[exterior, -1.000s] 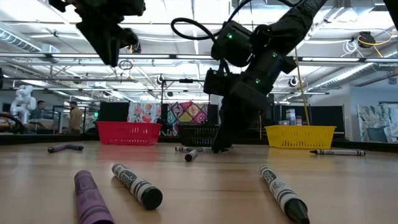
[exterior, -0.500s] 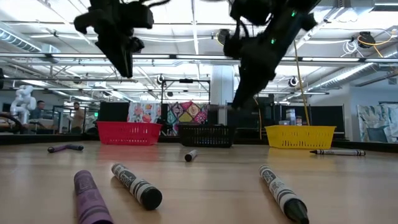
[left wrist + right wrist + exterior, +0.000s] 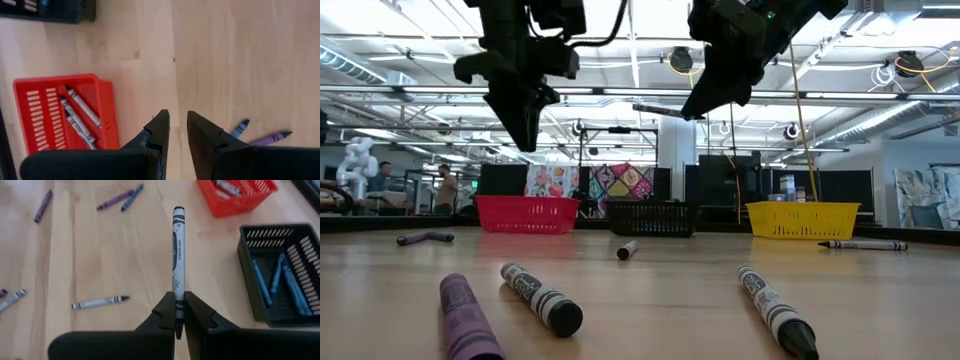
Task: Sort crayons
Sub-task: Put the gray crayon into the red bin
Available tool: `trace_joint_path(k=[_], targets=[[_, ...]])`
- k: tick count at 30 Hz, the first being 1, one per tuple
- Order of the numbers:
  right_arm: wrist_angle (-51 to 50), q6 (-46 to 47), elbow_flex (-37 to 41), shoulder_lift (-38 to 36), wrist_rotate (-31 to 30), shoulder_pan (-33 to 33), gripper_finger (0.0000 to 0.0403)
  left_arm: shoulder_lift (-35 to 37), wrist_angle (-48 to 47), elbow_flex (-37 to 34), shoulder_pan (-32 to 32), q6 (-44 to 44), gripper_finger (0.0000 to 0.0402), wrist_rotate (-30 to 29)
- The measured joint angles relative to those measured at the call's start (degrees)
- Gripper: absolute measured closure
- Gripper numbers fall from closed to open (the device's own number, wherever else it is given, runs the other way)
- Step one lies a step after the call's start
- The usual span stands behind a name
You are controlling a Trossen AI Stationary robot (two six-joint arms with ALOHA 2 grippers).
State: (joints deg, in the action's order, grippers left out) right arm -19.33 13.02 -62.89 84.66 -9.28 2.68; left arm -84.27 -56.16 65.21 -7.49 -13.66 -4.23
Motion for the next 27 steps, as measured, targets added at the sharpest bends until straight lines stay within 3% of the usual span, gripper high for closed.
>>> trace_joint_path(k=[9, 15, 20, 24, 27], targets=[[-3.24, 2.14, 0.00, 0.00, -0.70, 0.10, 0.0398, -2.12, 3.56, 0.00, 0.00, 1.37, 0.0338, -0.27], [-3.24, 6.78, 0.00, -0.02, -4.61, 1.55, 0.0398, -2.12, 13.11, 0.00, -0.11, 2.41, 0.0338, 8.64], [-2.39, 7.08, 0.00, -0.02, -4.95, 4.75, 0.0397, -2.12, 18.58, 0.00, -0.13, 0.51, 0.0338, 8.79], [-5.13, 8.07, 0.00, -0.90, -9.22, 7.14, 0.0397, -2.12, 19.56, 0.00, -0.29, -3.01, 0.0338, 8.25], [-6.51, 9.56, -0.04, -2.09, -13.41, 7.96, 0.0397, -2.24, 19.67, 0.00, -0.39, -3.22, 0.0338, 4.17]])
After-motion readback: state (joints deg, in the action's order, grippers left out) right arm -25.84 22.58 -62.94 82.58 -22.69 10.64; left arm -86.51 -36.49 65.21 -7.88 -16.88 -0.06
